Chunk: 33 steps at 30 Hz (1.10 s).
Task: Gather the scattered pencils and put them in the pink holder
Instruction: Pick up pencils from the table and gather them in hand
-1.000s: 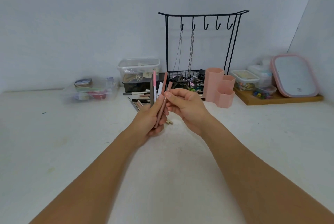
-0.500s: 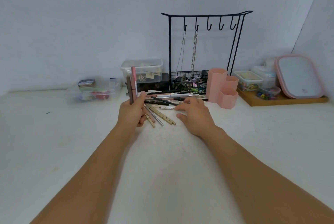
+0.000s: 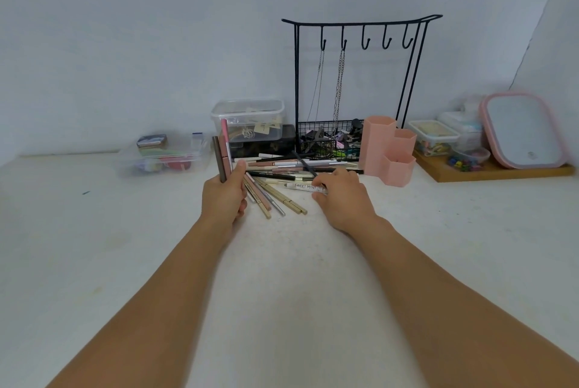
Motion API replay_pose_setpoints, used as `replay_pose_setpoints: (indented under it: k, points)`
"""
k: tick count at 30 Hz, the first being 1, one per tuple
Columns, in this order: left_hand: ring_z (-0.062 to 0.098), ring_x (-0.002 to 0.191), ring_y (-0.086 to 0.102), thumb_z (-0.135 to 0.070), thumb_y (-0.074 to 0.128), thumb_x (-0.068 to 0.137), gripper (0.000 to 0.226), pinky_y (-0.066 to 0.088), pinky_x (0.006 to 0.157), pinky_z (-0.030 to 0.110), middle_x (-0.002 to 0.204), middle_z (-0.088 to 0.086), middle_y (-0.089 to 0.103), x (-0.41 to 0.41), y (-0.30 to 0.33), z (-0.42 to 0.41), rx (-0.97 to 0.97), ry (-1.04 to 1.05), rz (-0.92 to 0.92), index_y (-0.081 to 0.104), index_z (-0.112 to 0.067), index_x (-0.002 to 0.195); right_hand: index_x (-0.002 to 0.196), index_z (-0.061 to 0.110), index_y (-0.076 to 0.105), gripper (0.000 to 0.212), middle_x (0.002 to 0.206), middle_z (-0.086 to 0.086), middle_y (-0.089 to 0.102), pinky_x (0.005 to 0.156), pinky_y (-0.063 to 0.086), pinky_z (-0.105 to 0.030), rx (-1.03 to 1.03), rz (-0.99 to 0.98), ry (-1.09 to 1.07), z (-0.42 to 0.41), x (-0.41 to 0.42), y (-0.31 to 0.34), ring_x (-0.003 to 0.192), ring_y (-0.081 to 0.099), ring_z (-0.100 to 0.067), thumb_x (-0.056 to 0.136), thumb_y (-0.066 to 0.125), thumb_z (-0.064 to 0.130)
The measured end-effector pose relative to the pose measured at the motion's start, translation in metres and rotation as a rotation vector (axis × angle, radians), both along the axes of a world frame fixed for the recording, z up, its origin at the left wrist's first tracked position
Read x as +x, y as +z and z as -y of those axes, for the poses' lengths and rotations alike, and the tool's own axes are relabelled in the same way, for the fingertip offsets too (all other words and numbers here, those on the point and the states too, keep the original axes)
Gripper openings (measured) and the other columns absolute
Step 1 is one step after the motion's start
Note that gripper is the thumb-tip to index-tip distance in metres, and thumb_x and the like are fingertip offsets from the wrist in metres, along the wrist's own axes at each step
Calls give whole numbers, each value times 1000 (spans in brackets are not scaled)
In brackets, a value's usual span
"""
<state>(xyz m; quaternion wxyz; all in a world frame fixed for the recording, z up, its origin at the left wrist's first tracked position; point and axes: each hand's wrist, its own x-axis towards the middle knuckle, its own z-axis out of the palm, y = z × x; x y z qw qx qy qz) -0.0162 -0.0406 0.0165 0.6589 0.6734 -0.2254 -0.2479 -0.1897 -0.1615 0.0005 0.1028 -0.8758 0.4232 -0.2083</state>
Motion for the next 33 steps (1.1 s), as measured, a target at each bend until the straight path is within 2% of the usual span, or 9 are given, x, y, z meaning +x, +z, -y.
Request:
replay_pose_setpoints:
  k: [8, 10, 13, 19, 24, 27, 29, 31, 33]
  points:
    - [12, 46, 33, -49, 62, 97, 40, 30, 40, 23, 59, -1, 41, 0, 0, 0, 17, -31, 25, 51, -16, 76, 96, 23, 74, 14, 112, 0, 59, 83, 46, -35, 129, 241, -39, 5, 2, -1, 108, 51, -21, 96, 63, 32]
    - [11, 46, 32, -47, 63, 97, 38, 30, 40, 22, 60, -1, 41, -1, 0, 0, -9, -29, -10, 51, -17, 77, 94, 19, 78, 17, 95, 1, 65, 67, 45, -30, 169, 373, -51, 6, 4, 2, 89, 56, -18, 96, 65, 30]
    - [11, 45, 31, -47, 64, 95, 39, 29, 38, 21, 59, -2, 40, -3, 0, 1, -37, -37, -25, 51, -17, 75, 97, 17, 78, 16, 70, 5, 59, 55, 36, -27, 335, 587, -29, 1, 6, 7, 61, 45, -13, 97, 64, 26]
    - [10, 45, 31, -52, 69, 90, 42, 30, 41, 21, 58, -2, 39, -6, 0, 1, -54, -63, 1, 58, -13, 81, 97, 12, 75, 22, 65, 7, 46, 53, 31, -24, 472, 740, 70, -16, 10, 14, 58, 36, -10, 100, 60, 28]
    - [11, 44, 32, -47, 82, 77, 33, 28, 44, 25, 53, -6, 40, -21, 2, 1, -181, -190, 15, 65, -19, 80, 98, 6, 72, 20, 66, 3, 55, 51, 38, -13, 525, 795, 293, -43, 20, 24, 52, 44, -1, 99, 62, 23]
    - [11, 44, 40, -52, 83, 62, 53, 33, 41, 22, 54, -2, 53, -32, 2, 0, -200, -274, 72, 69, -11, 91, 99, -5, 69, 18, 74, -11, 68, 52, 42, -11, 700, 923, 370, -55, 26, 26, 51, 52, 0, 97, 64, 12]
    - [13, 47, 41, -55, 82, 58, 61, 35, 42, 22, 60, 5, 52, -35, 1, -1, -190, -307, 129, 66, -7, 92, 102, -14, 67, 23, 67, -4, 70, 50, 44, -10, 780, 963, 375, -57, 26, 26, 49, 57, 1, 96, 65, 8]
    - [14, 47, 42, -54, 79, 65, 52, 37, 42, 21, 56, 2, 51, -36, 1, -2, -167, -336, 158, 62, -9, 82, 98, -14, 69, 16, 55, 7, 66, 48, 42, -9, 780, 936, 393, -54, 24, 24, 45, 57, 1, 93, 66, 0]
    - [9, 41, 46, -44, 71, 87, 38, 37, 41, 16, 46, -6, 53, -41, 5, -2, -155, -356, 105, 59, -12, 71, 89, -11, 71, 8, 55, 3, 65, 49, 41, -10, 759, 919, 393, -54, 23, 21, 45, 54, 1, 91, 65, -7]
